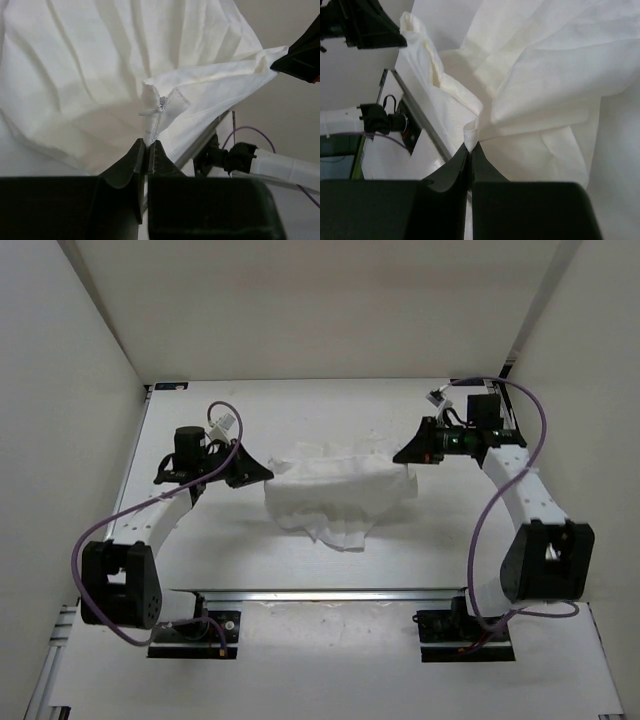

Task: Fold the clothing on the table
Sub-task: Flatten the skirt out

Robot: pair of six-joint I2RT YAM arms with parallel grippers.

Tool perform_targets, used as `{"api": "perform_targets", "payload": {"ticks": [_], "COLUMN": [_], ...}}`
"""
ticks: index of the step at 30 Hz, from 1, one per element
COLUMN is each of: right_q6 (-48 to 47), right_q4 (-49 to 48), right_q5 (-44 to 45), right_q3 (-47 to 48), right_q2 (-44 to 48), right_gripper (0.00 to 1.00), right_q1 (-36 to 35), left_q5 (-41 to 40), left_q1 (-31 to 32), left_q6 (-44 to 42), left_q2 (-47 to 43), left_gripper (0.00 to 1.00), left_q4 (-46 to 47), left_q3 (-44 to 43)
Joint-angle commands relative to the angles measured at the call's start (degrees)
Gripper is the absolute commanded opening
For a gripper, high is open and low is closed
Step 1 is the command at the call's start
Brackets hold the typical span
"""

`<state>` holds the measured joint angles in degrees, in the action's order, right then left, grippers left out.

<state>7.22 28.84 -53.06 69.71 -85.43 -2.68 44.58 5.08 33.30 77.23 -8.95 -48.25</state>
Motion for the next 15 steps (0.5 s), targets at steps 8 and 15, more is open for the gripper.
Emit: {"api": "perform_targets", "payload": {"ticks": [8,15], "right_q6": [9.54,17.56], "right_q4": [-7.83,-16.19], "right_q5": [-1.52,-3.73], "right_q3": [-15.91,-18.14], "right_q2": [25.58,8.46], "right_gripper": [0.0,0.0], "right_q1": [-2.52,7.34], "left_q5": [1.93,-6.08], "left_q1": [6.95,5.29], "left_q6": [1.61,0.89], "left_q2": [-16.68,2.53], "left_gripper": [0.0,0.0], "left_q4": [-2.19,-5.64], "left_q3": [-0.61,-0.52]}}
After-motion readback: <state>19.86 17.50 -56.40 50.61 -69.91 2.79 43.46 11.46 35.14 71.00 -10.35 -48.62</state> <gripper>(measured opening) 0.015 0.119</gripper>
